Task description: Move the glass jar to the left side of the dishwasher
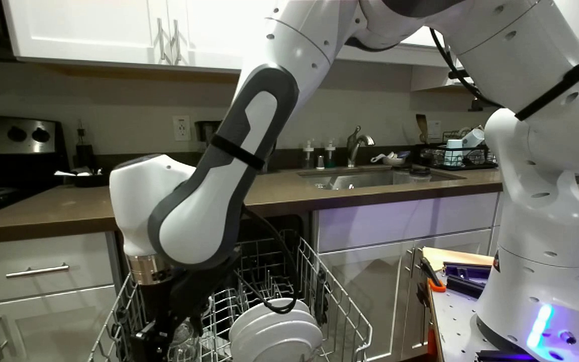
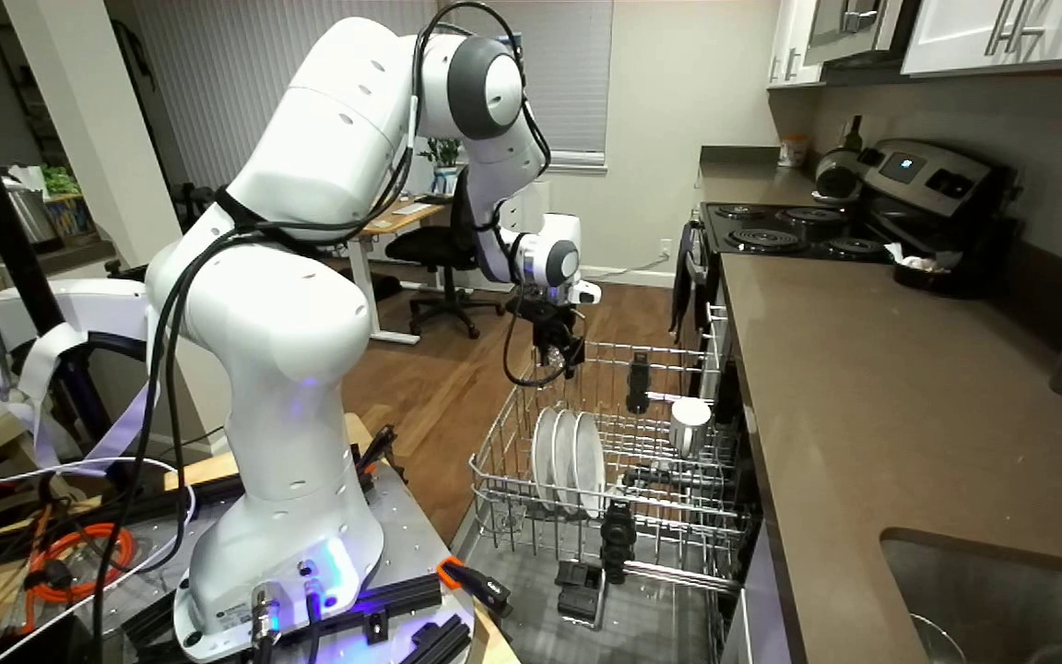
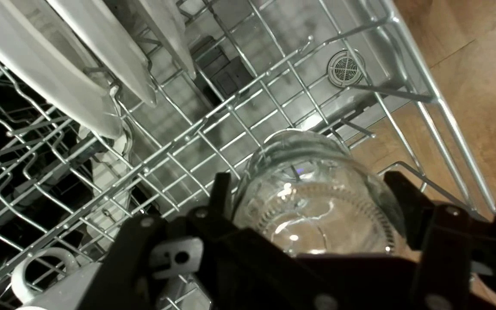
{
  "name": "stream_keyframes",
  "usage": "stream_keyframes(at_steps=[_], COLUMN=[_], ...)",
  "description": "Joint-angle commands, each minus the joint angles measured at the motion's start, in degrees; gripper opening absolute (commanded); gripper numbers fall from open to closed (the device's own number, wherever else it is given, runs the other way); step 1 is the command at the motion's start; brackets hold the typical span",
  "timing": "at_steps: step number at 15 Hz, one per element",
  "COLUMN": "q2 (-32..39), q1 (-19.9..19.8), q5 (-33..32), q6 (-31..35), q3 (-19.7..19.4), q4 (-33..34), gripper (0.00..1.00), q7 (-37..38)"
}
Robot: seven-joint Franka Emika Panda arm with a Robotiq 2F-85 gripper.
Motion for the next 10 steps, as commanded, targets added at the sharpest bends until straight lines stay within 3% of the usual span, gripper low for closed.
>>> stream_keyframes(at_steps=[1, 6, 7, 8, 10], q2=[2.27, 5.16, 5.54, 5.69, 5.64], q1=[1.37, 1.71, 1.95, 2.06, 2.52], q5=[0.70, 0.93, 0.83, 0.71, 0.37], q6=[0.75, 1.10, 0.62, 0.51, 0.08], q3=[-0.66, -1.04, -1.38, -1.63, -2.09], q4=[1.76, 3.91, 4.37, 4.52, 4.64], gripper=[0.62, 0.62, 0.91, 0.99, 0.99], q7=[-0.52, -0.79, -0.53, -0.47, -0.14])
